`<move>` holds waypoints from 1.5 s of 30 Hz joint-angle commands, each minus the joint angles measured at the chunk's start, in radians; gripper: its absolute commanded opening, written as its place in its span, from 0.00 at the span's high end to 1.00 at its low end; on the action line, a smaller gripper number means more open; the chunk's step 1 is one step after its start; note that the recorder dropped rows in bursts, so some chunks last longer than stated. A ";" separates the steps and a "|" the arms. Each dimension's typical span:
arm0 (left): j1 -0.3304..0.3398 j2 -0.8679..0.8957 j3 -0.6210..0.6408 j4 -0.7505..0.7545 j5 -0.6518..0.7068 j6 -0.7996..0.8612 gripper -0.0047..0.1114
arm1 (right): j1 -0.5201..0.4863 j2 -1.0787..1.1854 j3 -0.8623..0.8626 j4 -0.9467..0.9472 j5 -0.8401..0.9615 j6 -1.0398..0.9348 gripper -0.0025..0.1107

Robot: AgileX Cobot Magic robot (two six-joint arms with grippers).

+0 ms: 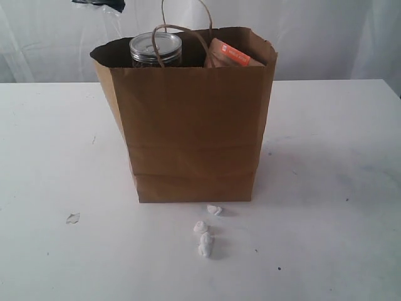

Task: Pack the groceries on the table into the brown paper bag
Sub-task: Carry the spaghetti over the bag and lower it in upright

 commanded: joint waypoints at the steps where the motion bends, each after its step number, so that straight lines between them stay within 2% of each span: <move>1: 0.004 0.020 0.043 -0.001 -0.280 -0.136 0.96 | 0.001 -0.004 -0.002 0.004 -0.007 0.000 0.98; 5: 0.004 0.064 0.099 -0.006 -0.460 -0.230 0.96 | 0.001 -0.004 -0.002 0.004 -0.007 0.000 0.98; 10: 0.004 0.125 0.116 -0.045 -0.584 -0.282 0.96 | 0.001 -0.004 -0.002 0.004 -0.007 0.000 0.98; 20: 0.004 0.278 0.037 -0.029 -0.585 -0.408 0.96 | 0.001 -0.004 -0.002 0.004 -0.007 0.000 0.98; 29: 0.004 0.320 -0.093 -0.006 -0.585 -0.521 0.96 | 0.001 -0.004 -0.002 0.004 -0.007 0.000 0.98; 32: 0.004 0.323 -0.136 0.037 -0.585 -0.567 0.96 | 0.001 -0.004 -0.002 0.004 -0.007 0.000 0.98; 45: 0.002 0.475 -0.393 0.329 -0.585 -0.546 0.96 | 0.001 -0.004 -0.002 0.004 -0.007 0.019 0.98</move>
